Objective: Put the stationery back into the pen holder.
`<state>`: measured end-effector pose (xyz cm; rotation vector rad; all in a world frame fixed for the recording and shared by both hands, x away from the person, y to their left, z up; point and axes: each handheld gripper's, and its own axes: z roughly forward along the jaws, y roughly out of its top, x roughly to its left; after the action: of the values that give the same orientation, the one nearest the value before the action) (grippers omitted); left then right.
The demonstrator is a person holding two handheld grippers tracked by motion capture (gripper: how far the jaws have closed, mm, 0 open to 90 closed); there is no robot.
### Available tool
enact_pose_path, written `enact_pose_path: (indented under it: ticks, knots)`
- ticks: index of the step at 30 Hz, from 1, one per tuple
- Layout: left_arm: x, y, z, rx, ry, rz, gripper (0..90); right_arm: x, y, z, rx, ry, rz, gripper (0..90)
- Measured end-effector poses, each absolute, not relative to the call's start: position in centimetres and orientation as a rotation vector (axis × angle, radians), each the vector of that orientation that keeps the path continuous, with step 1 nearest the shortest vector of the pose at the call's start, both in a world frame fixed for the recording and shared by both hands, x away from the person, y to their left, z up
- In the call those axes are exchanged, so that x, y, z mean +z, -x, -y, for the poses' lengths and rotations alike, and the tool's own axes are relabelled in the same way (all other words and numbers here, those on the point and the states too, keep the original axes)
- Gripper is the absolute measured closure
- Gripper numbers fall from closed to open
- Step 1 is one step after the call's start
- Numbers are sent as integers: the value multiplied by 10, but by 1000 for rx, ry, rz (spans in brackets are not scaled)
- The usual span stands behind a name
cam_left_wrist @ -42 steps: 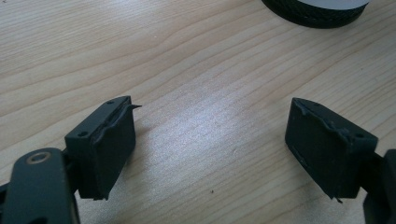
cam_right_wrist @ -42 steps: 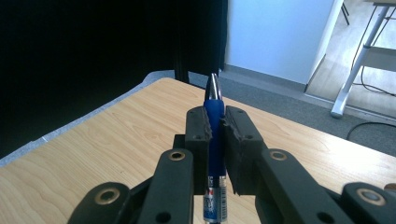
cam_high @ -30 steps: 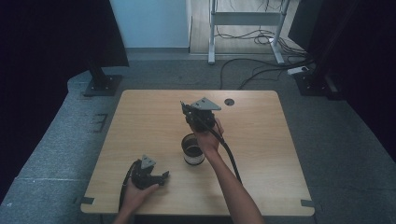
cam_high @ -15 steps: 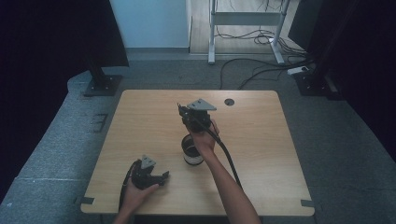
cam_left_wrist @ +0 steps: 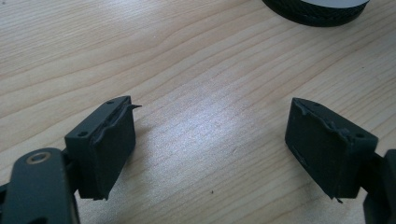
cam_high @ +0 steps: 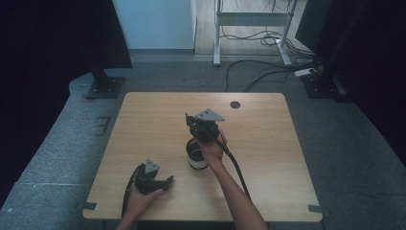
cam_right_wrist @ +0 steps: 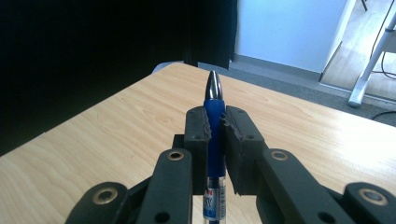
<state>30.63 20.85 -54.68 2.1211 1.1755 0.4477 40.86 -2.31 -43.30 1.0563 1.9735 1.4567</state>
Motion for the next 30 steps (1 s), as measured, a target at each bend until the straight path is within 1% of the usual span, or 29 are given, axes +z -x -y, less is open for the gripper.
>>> enact_pose_path:
  ticks: [30]
  knots:
    - [-547,-306,-207,457,-2130,-1175,163,-472,-377,52,1485,-1095,-1979,773]
